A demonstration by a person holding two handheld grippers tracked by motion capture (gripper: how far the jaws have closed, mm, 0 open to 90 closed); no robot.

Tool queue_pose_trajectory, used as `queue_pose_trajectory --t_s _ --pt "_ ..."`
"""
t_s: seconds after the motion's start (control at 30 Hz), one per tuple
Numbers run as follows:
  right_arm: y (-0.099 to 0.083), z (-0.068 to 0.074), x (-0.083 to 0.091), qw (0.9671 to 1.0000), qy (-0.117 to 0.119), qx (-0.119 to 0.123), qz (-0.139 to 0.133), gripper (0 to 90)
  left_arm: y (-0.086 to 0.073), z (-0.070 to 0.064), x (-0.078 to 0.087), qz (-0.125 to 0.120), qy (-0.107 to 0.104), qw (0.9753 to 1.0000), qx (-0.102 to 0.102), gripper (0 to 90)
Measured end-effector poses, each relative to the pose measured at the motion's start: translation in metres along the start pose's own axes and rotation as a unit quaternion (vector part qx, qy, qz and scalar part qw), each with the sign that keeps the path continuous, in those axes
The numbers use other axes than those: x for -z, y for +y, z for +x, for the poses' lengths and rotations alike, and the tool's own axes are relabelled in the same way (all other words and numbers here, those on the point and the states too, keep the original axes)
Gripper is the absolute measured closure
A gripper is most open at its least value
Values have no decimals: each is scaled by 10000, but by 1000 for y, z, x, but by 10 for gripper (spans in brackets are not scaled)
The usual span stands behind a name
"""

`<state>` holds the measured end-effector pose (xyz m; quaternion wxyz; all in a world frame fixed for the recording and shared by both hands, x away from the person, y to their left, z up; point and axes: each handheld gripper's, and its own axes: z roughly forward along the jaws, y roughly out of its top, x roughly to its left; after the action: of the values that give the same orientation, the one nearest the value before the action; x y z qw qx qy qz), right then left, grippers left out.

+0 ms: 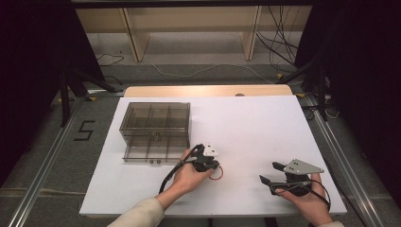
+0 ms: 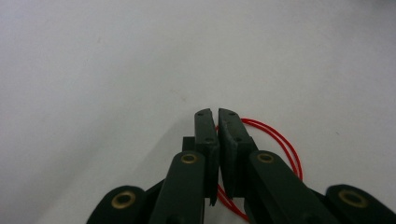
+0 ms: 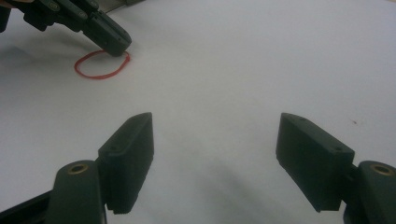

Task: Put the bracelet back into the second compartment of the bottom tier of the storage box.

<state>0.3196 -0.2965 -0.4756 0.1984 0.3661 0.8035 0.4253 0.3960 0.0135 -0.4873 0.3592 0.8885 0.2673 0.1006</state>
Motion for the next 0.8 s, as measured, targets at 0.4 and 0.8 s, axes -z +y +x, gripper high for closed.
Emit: queue_pose_trajectory --t_s 0.4,0.8 --pt "0 0 1 10000 3 1 0 286 -1 3 6 -50 56 9999 78 868" --pt "0 0 1 10000 0 -4 6 285 -1 5 17 -184 111 9997 148 868"
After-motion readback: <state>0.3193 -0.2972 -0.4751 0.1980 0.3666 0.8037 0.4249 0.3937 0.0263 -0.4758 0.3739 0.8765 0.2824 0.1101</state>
